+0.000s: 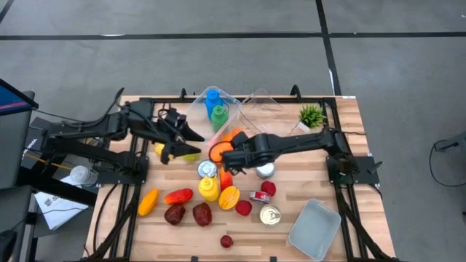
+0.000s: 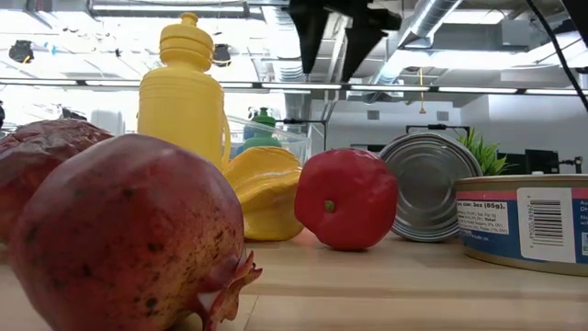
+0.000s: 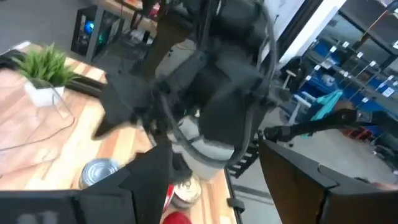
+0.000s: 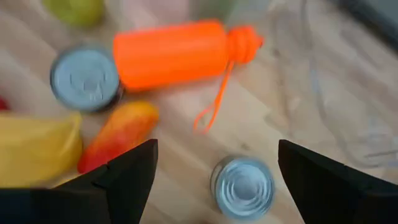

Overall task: Pick & Place Food Item
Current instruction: Put the orange water bottle into the left transparent bin

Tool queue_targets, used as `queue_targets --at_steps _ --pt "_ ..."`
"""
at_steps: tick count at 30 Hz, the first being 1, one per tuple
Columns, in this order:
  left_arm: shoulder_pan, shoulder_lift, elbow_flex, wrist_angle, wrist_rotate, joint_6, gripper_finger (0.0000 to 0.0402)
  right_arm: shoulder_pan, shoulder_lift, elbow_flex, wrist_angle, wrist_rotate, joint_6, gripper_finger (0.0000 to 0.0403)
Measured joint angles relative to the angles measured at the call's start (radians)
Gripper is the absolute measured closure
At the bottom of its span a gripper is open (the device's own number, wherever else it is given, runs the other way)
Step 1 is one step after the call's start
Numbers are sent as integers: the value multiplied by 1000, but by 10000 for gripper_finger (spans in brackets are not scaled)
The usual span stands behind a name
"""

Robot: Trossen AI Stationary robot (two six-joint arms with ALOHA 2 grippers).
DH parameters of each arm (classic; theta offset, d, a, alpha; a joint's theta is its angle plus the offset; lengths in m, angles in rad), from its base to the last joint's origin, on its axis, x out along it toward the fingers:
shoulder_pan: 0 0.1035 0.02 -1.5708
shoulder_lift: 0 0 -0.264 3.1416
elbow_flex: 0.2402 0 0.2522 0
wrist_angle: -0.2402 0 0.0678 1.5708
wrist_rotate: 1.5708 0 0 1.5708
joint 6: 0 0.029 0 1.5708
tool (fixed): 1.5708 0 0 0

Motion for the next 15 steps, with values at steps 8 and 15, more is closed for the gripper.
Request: queue_targets --at_steps 8,15 --pt "0 -70 0 11 -6 0 170 -41 11 -280 329 -193 -109 86" --pt "0 -92 -1 2 -10 0 170 -105 8 -396 444 -234 -168 86"
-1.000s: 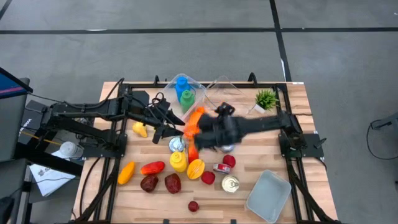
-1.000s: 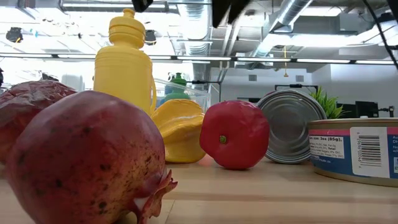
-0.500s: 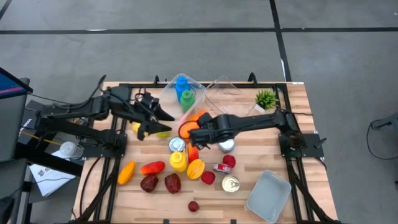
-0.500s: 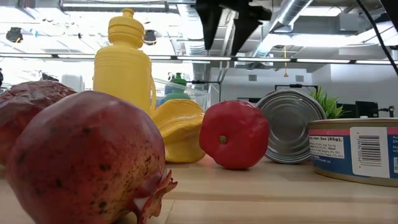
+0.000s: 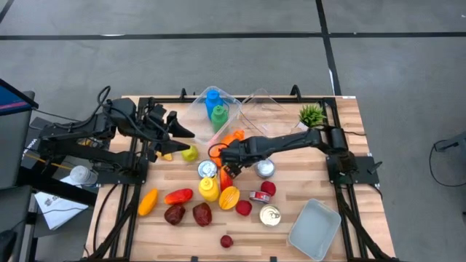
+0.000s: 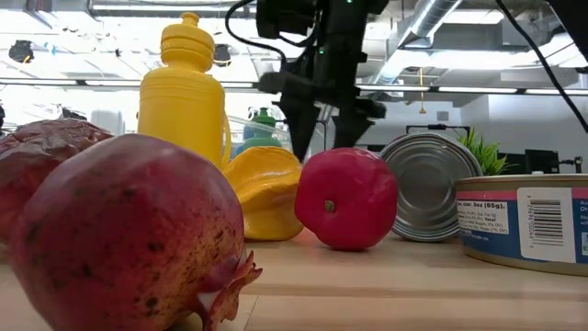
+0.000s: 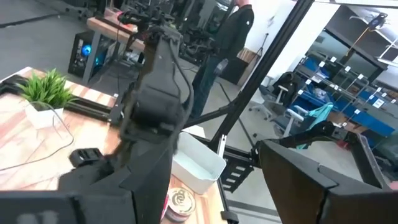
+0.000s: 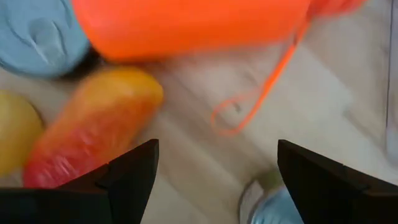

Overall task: Pick & Place Food Item
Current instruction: Put the orange water bottle into the left transparent bin

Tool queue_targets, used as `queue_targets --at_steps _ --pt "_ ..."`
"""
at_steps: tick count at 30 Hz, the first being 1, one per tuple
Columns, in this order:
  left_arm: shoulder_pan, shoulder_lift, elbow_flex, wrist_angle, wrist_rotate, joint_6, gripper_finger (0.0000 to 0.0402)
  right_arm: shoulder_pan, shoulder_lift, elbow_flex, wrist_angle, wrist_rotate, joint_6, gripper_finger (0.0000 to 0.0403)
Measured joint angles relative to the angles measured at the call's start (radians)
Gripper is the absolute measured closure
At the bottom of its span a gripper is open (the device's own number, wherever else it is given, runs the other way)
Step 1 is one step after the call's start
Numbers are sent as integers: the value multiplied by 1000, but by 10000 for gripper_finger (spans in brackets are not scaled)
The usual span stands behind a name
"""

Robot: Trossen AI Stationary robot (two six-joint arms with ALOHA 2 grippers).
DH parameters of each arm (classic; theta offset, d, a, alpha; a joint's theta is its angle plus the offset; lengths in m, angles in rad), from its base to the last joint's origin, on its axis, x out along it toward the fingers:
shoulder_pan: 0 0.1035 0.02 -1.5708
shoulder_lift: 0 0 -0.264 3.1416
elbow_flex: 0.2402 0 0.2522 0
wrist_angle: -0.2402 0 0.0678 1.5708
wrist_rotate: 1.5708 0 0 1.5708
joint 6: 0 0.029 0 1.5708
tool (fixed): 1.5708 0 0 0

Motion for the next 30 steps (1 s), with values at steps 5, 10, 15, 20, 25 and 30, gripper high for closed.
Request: queue_targets --at_steps 5,10,15,20,25,30 --pt "0 6 0 3 0 0 170 -31 2 -28 89 1 -55 86" --pt "0 7 0 1 -1 0 170 -43 3 -105 139 -10 -35 86" --pt "3 8 0 2 -2 2 170 -41 3 -190 238 -35 -15 86" --pt "3 8 0 2 -2 4 170 -49 3 -273 366 -70 27 91" --pt "3 8 0 2 -2 4 170 -64 3 -284 356 -102 35 160" --pt "3 8 0 2 -2 4 170 -72 3 -284 358 -108 37 279"
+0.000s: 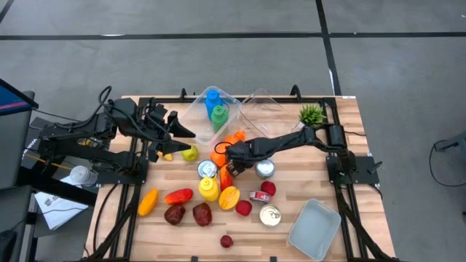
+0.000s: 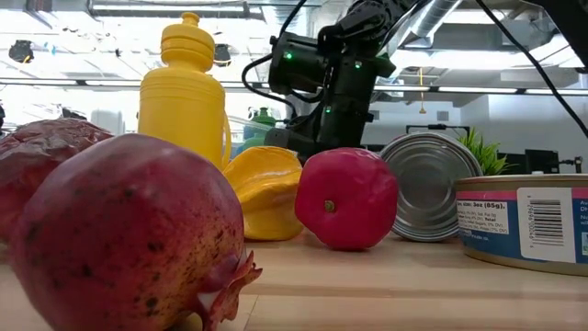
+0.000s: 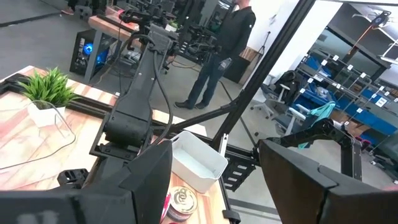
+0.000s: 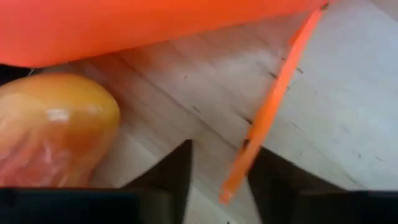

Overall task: Pick & Place Food Item
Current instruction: Put the orange water bottle into the left transparent bin

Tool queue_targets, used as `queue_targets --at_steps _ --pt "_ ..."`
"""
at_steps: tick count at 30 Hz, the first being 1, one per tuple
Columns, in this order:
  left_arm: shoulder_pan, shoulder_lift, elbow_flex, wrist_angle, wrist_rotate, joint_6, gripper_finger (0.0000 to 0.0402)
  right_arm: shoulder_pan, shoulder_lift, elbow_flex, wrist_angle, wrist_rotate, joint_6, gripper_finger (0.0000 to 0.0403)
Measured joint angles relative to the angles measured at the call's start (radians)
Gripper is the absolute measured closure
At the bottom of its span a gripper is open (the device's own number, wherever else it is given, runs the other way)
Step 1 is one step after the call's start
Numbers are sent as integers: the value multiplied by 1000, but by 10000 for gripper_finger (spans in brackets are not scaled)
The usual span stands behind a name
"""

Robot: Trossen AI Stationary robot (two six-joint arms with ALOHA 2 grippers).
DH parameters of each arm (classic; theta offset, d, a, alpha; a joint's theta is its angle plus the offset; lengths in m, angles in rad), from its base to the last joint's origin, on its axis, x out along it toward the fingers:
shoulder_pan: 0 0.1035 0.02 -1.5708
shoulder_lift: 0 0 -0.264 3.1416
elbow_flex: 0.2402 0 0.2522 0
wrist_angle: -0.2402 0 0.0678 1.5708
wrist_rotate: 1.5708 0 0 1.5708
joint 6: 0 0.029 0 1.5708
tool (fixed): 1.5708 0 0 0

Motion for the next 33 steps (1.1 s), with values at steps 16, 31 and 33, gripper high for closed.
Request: queue_targets --at_steps 16,31,33 --pt "0 0 0 0 0 0 170 71 -32 191 -331 77 -99 400" --pt "0 14 0 -2 -125 2 170 158 -233 352 -550 286 -169 402" --pt "0 34 2 6 -129 27 170 156 -257 351 -555 286 -186 402"
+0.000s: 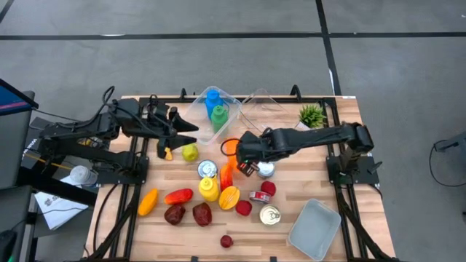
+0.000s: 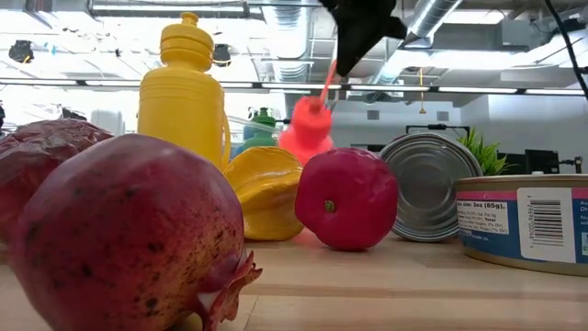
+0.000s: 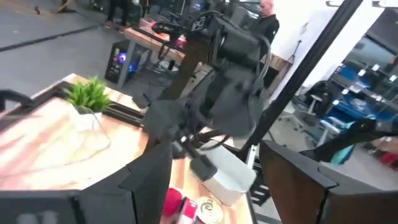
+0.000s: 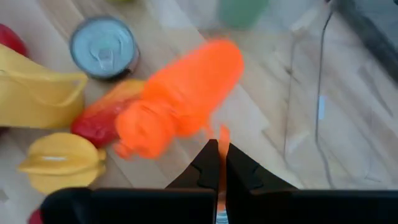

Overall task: Pick & Place Food Item
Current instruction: Put the orange water bottle into the left transparent bin

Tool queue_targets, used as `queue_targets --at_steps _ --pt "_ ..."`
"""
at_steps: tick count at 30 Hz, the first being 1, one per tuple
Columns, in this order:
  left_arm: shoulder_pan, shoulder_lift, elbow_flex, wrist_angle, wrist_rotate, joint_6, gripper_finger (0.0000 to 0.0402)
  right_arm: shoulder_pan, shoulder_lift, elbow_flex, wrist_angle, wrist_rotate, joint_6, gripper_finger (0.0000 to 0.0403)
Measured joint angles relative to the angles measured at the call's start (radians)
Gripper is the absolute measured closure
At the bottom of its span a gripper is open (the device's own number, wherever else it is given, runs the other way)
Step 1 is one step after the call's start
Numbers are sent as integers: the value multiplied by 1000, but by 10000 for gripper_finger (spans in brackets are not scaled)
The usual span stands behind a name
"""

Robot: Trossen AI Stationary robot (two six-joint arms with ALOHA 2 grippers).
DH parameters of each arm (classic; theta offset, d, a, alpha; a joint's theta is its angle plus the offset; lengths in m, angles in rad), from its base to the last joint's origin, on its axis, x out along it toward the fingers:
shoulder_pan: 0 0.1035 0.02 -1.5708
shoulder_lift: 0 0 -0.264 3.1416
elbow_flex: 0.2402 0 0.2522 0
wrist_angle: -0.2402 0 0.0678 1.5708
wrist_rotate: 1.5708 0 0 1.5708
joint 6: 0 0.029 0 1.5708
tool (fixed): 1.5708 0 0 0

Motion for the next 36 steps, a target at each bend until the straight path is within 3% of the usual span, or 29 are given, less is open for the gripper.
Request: queue_targets --at_steps 11,20,30,36 --pt "-100 205 -1 -11 -8 134 118 -49 -151 1 98 -77 78 403" --pt "-154 397 -1 39 -34 190 103 -103 -128 1 124 -151 103 403" --pt "-146 433 -2 25 -36 191 103 -134 -80 0 246 -256 44 403" --pt "-128 434 -2 -4 -169 243 103 -125 -110 1 277 -301 28 403"
